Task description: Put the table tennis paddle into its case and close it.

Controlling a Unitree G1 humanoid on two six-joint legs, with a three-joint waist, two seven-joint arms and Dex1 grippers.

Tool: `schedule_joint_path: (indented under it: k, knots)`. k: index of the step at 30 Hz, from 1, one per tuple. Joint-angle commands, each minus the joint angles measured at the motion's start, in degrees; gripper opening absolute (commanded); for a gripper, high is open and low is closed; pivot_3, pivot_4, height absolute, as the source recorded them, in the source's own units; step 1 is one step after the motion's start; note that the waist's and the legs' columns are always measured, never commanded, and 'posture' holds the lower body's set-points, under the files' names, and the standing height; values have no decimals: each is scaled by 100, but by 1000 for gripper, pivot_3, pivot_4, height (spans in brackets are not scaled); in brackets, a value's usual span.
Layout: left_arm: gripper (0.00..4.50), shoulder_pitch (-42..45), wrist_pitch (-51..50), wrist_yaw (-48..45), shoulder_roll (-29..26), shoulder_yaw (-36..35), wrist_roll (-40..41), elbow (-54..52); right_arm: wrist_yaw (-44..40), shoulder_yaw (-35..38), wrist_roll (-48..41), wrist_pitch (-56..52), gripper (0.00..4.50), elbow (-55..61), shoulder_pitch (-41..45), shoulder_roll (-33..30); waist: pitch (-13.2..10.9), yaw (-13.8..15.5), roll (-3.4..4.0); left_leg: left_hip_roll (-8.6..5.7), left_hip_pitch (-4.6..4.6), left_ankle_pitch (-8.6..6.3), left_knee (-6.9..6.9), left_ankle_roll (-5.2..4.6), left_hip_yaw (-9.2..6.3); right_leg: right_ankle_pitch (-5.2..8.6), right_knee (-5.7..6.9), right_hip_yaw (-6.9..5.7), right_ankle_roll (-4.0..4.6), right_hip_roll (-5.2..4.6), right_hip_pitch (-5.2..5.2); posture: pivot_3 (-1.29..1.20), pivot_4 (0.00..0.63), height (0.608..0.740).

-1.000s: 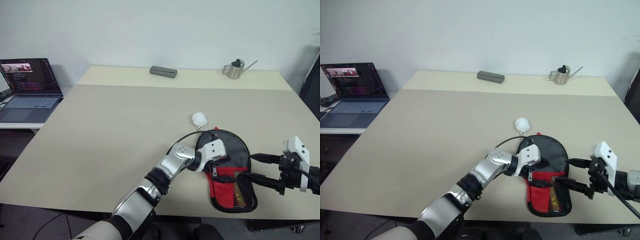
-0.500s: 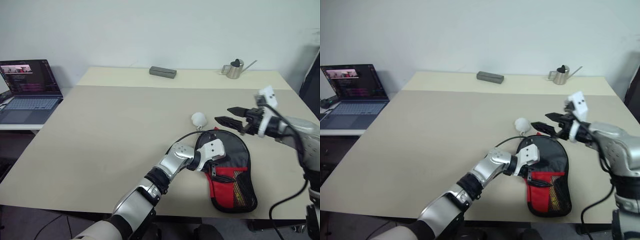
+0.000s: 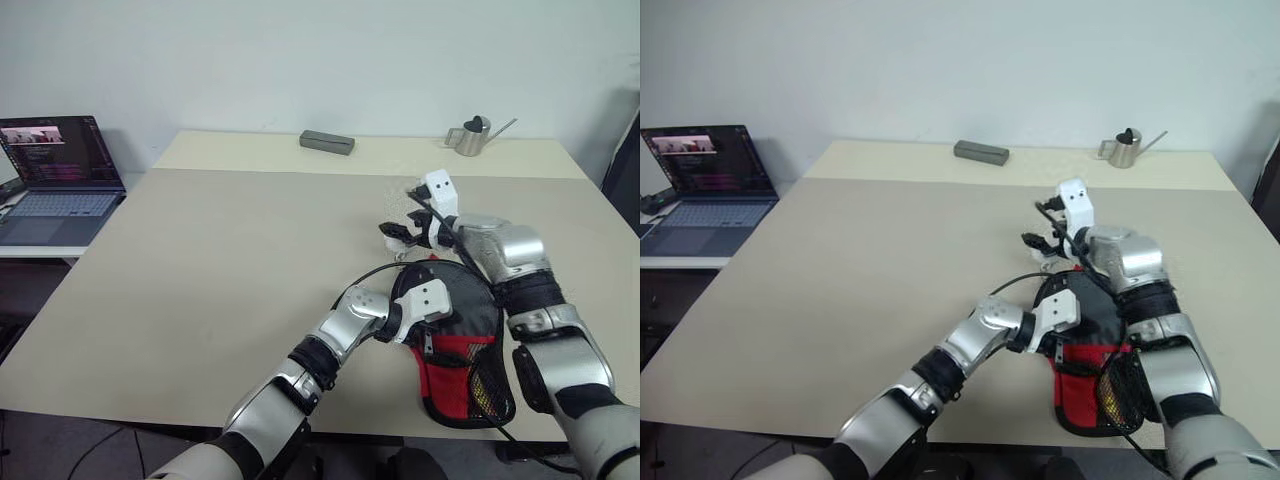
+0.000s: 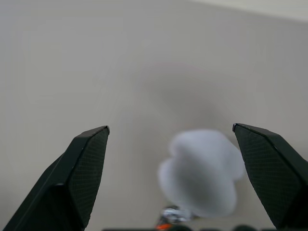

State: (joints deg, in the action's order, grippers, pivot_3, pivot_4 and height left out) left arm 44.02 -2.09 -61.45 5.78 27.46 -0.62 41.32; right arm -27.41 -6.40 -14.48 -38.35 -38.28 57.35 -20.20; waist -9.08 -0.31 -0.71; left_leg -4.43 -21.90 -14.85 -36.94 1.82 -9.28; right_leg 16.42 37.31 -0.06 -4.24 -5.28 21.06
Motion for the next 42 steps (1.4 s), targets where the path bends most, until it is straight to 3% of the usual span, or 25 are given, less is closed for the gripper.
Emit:
schedule_joint_path:
  k: [1,10,13,19,26,42]
  knots:
    - [4434,-224,-250,-40,-47,239,-283,241,95,8,391,597,4500,-763,430,194,0,-12,0,0,0,0,1,0,5,0,4,8,0,0,6,0,150,740]
    - [4434,-271,-304,-19,-54,242,-303,172,112,149,845,1185,4500,-2030,826,623,1,-31,1,-3,4,0,-3,0,30,0,45,48,0,2,31,0,150,740]
    - [4500,-265,-321,-1,-61,230,-307,191,146,92,1050,1342,3853,-2191,871,666,1,-40,2,-3,6,0,-3,0,34,0,47,53,0,2,33,0,150,740]
    - [4500,-282,-347,1,-92,204,-311,238,194,220,1173,1519,1718,-2285,946,675,2,-72,2,-3,8,0,-4,0,38,0,51,57,0,2,33,0,150,740]
    - [4500,-396,-457,39,-118,127,-280,422,109,419,1140,1724,427,-2359,972,541,4,-80,1,-3,11,0,-4,-1,41,0,56,62,0,3,33,0,150,740]
    - [4500,-562,-458,-39,-222,102,-319,493,102,646,1203,1733,330,-2234,844,-23,24,-122,4,-2,17,-3,-4,-7,48,0,61,69,0,4,31,0,150,740]
